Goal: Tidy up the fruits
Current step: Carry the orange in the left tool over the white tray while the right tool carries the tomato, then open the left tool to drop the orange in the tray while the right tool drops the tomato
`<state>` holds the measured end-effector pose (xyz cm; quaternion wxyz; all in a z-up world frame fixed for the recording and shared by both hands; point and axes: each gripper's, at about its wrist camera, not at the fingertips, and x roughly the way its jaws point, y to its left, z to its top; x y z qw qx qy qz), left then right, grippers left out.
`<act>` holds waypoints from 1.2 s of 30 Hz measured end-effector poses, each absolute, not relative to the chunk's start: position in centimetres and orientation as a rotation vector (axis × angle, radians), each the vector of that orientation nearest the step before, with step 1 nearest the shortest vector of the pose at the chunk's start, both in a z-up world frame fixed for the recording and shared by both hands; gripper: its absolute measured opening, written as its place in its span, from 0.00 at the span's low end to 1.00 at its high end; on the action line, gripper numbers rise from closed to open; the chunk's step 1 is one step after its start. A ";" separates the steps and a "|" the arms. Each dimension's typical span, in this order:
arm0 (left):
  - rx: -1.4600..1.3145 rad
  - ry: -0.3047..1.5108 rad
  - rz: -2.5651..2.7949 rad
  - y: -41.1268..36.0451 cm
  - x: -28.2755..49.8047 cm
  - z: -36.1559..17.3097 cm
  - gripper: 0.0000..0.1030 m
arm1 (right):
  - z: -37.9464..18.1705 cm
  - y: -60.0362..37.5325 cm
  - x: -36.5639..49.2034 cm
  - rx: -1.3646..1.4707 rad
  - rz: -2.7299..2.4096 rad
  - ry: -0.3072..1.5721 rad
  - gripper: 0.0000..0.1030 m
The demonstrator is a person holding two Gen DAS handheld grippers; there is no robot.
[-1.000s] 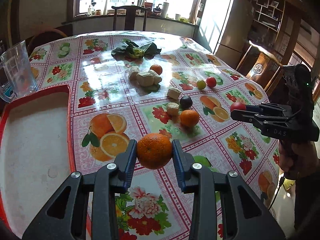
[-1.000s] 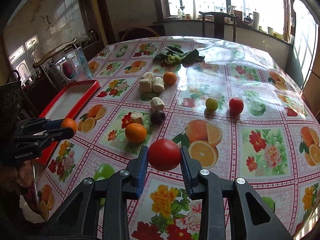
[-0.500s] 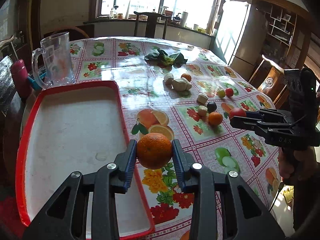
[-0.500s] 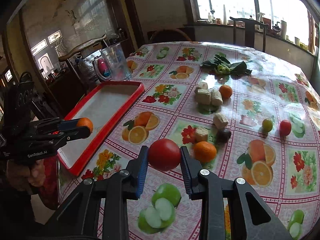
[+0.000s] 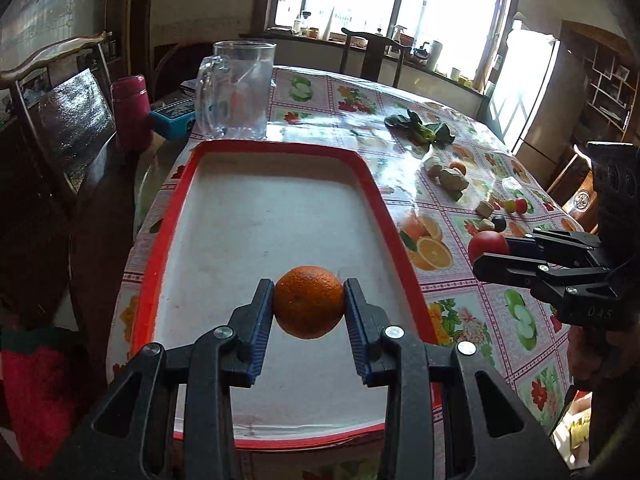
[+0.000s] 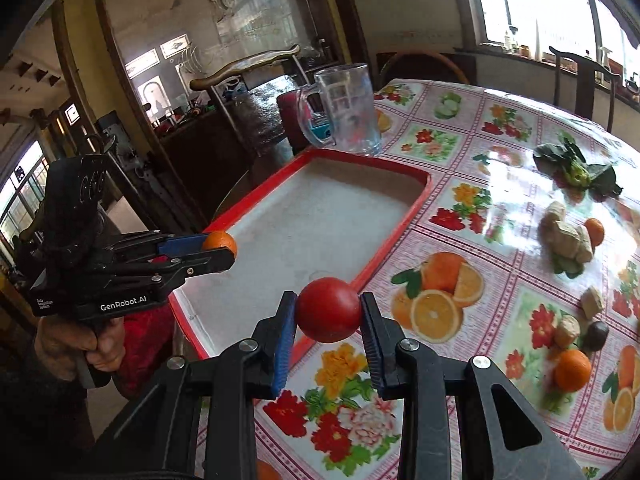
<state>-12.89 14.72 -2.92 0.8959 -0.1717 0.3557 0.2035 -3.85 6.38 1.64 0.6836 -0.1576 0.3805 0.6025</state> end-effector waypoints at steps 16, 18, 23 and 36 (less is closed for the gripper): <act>-0.393 0.808 0.489 18.1 -15.3 -6.1 0.32 | -2.9 14.6 -7.8 -0.519 1.403 0.921 0.31; -0.400 0.819 0.486 18.2 -15.3 -6.6 0.32 | -3.3 14.8 -7.8 -0.535 1.398 0.930 0.31; -0.394 0.832 0.494 18.2 -15.0 -6.9 0.33 | -3.9 15.0 -7.5 -0.531 1.391 0.962 0.35; -0.373 0.792 0.552 17.5 -15.1 -4.6 0.58 | 0.4 8.3 -4.9 -0.374 1.352 0.888 0.43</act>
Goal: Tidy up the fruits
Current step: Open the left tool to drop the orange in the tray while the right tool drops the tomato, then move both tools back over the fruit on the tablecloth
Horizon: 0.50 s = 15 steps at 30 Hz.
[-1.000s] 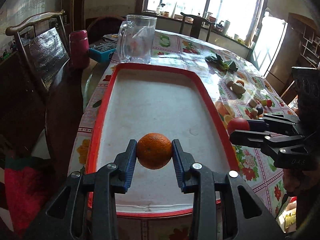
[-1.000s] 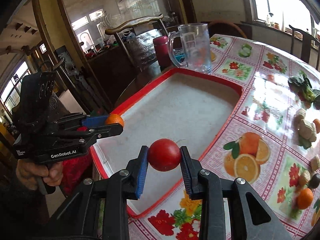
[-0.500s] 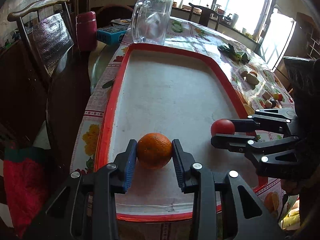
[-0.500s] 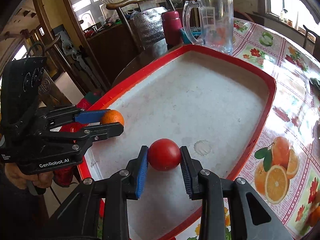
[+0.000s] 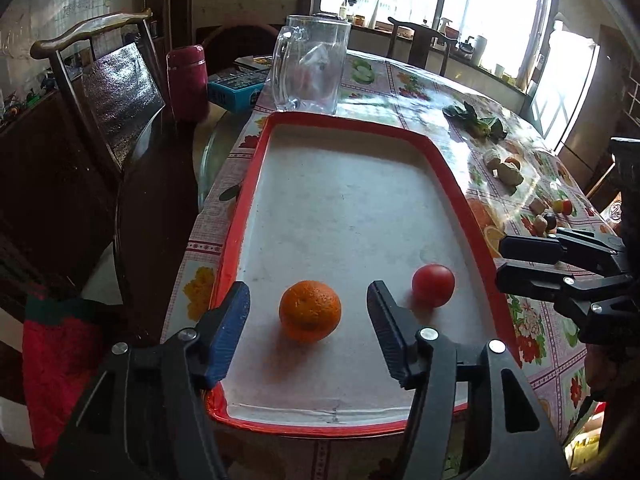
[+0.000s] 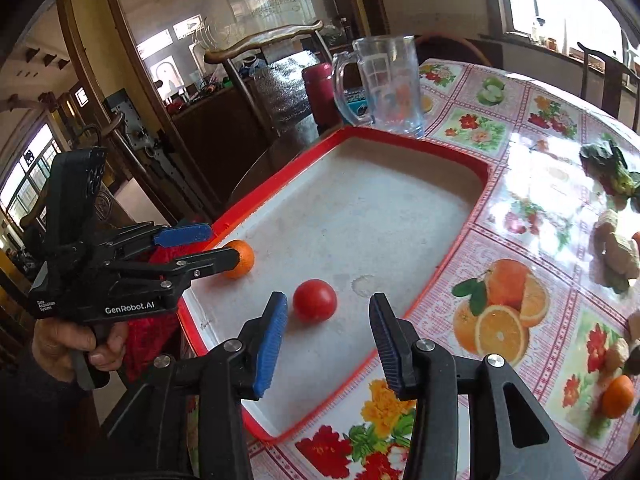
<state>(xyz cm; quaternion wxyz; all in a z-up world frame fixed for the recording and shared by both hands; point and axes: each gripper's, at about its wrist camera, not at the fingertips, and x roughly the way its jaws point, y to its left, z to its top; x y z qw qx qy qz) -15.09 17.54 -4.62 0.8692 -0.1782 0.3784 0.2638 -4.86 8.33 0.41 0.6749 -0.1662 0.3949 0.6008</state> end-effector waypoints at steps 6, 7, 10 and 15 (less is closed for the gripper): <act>-0.336 0.785 0.499 15.5 -12.9 -3.6 0.58 | 1.1 3.5 -1.7 -0.309 1.245 0.880 0.43; -0.330 0.785 0.487 15.1 -12.5 -3.5 0.58 | 1.1 2.6 -1.2 -0.301 1.224 0.880 0.43; -0.316 0.782 0.450 13.8 -11.2 -3.0 0.58 | 1.2 0.1 0.6 -0.278 1.162 0.879 0.43; -0.290 0.776 0.378 11.5 -8.6 -2.2 0.58 | 1.5 -3.7 3.5 -0.242 1.065 0.875 0.44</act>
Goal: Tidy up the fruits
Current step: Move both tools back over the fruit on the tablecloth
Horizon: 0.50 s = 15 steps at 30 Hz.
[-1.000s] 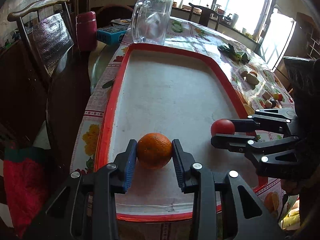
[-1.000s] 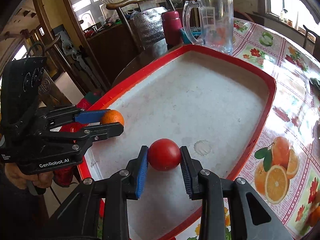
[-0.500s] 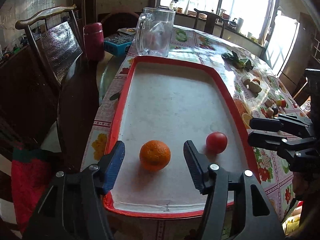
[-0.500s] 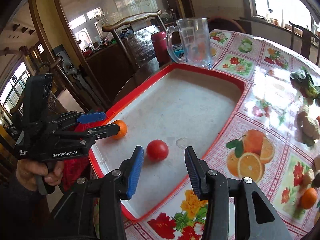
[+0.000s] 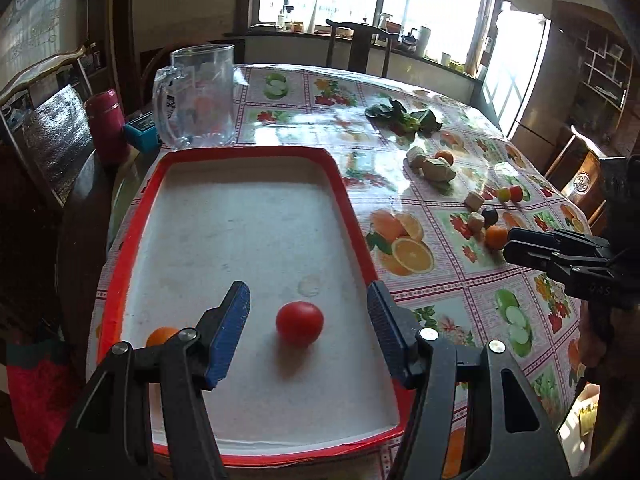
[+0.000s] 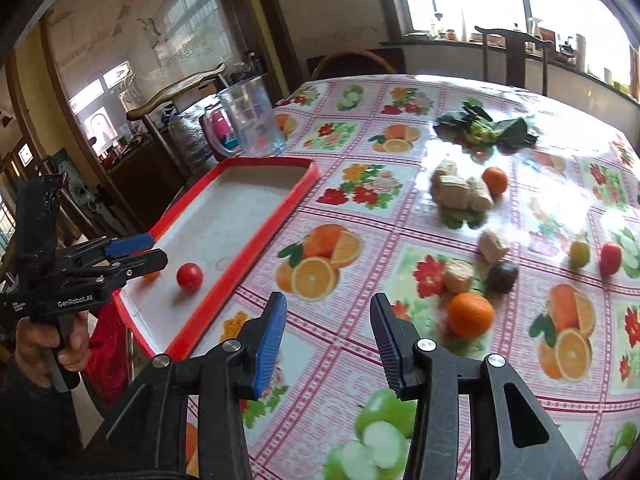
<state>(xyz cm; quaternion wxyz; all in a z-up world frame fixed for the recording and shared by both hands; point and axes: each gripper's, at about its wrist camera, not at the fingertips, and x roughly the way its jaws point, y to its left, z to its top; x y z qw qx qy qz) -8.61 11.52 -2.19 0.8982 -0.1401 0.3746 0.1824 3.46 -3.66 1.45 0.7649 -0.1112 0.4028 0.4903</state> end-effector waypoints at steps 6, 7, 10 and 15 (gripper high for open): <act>-0.245 0.790 0.300 8.5 -4.7 -2.0 0.58 | 1.0 -6.8 5.6 -0.217 0.987 0.882 0.44; -0.242 0.793 0.289 8.1 -4.2 -2.1 0.58 | 0.9 -7.2 5.9 -0.215 0.977 0.882 0.44; -0.232 0.801 0.255 6.9 -2.6 -1.9 0.58 | 0.6 -8.6 6.7 -0.206 0.949 0.884 0.44; -0.226 0.814 0.190 4.6 -0.1 -2.0 0.58 | 0.3 -11.3 8.6 -0.194 0.883 0.888 0.44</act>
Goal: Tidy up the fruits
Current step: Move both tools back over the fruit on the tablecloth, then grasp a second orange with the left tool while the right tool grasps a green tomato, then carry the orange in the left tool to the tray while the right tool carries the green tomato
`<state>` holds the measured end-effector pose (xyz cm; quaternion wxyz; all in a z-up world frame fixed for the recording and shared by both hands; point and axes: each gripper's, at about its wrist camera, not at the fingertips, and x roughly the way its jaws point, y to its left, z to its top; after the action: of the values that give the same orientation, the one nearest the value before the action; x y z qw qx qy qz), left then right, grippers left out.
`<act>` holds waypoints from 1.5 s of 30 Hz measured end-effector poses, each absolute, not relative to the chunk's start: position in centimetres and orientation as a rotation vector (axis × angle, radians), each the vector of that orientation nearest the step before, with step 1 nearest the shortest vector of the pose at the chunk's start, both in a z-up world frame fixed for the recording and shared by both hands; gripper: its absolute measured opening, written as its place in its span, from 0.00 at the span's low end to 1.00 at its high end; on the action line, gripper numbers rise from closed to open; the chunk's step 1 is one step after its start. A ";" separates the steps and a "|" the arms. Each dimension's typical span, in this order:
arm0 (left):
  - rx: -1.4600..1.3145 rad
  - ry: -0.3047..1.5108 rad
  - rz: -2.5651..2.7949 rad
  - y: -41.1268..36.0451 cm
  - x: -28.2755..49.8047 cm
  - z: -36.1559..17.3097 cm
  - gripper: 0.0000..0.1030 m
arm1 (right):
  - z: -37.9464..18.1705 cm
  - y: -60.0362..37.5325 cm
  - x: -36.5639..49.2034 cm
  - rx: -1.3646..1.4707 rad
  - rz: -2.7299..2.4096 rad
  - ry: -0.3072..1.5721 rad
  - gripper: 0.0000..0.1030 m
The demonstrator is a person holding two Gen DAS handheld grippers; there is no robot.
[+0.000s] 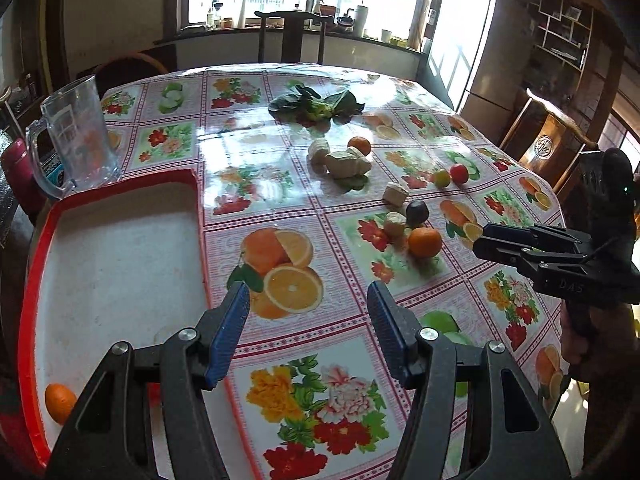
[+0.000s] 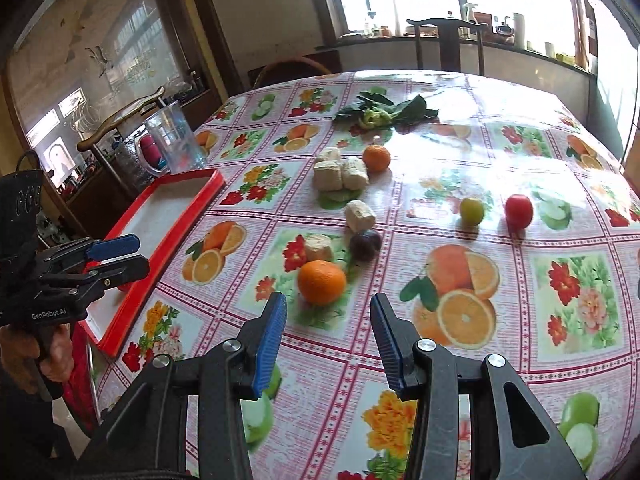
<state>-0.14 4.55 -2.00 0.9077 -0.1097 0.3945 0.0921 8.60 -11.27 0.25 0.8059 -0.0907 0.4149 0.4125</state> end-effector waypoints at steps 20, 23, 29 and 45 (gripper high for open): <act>-0.265 0.922 0.019 -2.4 10.9 -6.5 0.58 | -3.1 -10.6 19.6 -0.228 0.717 0.901 0.43; -0.264 0.930 0.018 -2.5 11.7 -7.1 0.58 | -3.9 -9.3 20.9 -0.263 0.681 0.896 0.40; -0.276 0.905 -0.011 -2.0 12.0 -7.3 0.31 | -4.1 -8.7 22.2 -0.246 0.655 0.886 0.23; -0.292 0.834 0.014 -0.2 7.2 -4.4 0.31 | -0.7 -8.5 14.9 -0.216 0.776 0.855 0.23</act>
<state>7.21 -0.20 -4.41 0.9039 -0.1414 0.4036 0.0070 14.87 -8.45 -0.69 0.8324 -0.1020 0.4033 0.3660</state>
